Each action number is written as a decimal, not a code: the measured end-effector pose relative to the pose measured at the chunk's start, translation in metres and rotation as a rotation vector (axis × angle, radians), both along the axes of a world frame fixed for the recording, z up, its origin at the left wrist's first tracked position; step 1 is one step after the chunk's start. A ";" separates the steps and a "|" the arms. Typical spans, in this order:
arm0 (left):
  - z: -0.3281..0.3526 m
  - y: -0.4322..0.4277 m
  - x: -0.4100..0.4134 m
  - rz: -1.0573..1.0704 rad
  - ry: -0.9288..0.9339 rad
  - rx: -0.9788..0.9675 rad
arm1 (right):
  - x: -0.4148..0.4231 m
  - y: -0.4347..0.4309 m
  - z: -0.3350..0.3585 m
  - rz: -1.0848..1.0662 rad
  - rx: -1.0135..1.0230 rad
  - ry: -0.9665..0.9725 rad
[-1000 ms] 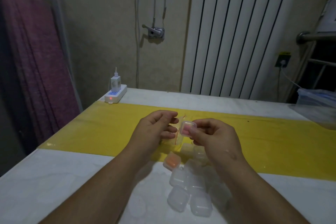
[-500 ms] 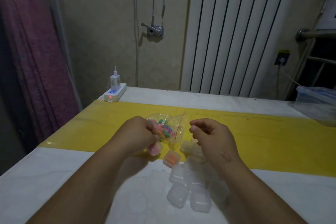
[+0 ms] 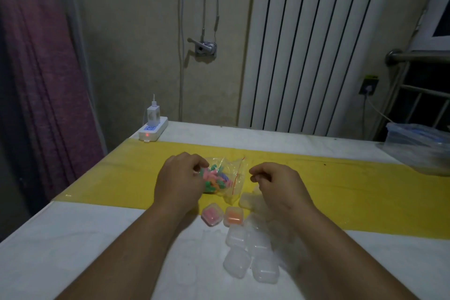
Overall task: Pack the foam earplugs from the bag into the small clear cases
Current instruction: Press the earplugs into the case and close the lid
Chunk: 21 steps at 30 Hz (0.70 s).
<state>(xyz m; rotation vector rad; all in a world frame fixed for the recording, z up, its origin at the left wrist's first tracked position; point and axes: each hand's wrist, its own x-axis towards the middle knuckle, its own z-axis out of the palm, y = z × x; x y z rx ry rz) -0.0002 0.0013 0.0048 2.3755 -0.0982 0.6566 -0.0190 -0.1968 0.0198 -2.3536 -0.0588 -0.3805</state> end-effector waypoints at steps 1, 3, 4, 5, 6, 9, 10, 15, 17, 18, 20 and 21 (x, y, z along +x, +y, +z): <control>-0.002 0.000 0.002 0.007 0.019 0.054 | 0.003 0.002 0.002 -0.009 -0.047 0.035; -0.004 -0.001 0.005 0.018 0.057 0.115 | 0.012 0.008 0.004 -0.019 -0.177 0.087; -0.005 -0.002 0.005 0.022 0.069 0.135 | 0.016 0.011 0.004 -0.010 -0.250 0.106; -0.006 -0.002 0.005 0.027 0.076 0.155 | 0.021 0.015 0.005 0.003 -0.313 0.124; -0.006 -0.002 0.005 0.034 0.083 0.176 | 0.025 0.019 0.005 0.012 -0.353 0.144; -0.008 -0.001 0.006 0.058 0.094 0.175 | 0.037 0.028 0.004 0.019 -0.396 0.202; -0.008 -0.001 0.007 0.059 0.090 0.158 | 0.039 0.031 0.004 0.011 -0.398 0.209; -0.012 -0.001 0.010 0.026 0.095 0.159 | 0.047 0.043 0.002 -0.002 -0.367 0.195; -0.015 -0.001 0.012 0.019 0.100 0.131 | 0.049 0.047 0.001 0.044 -0.384 0.171; -0.017 -0.001 0.013 0.020 0.103 0.109 | 0.049 0.048 0.001 0.071 -0.390 0.162; -0.019 -0.001 0.014 0.033 0.109 0.065 | 0.049 0.050 0.000 0.120 -0.387 0.166; -0.019 -0.001 0.014 0.037 0.107 0.055 | 0.049 0.052 -0.001 0.129 -0.389 0.174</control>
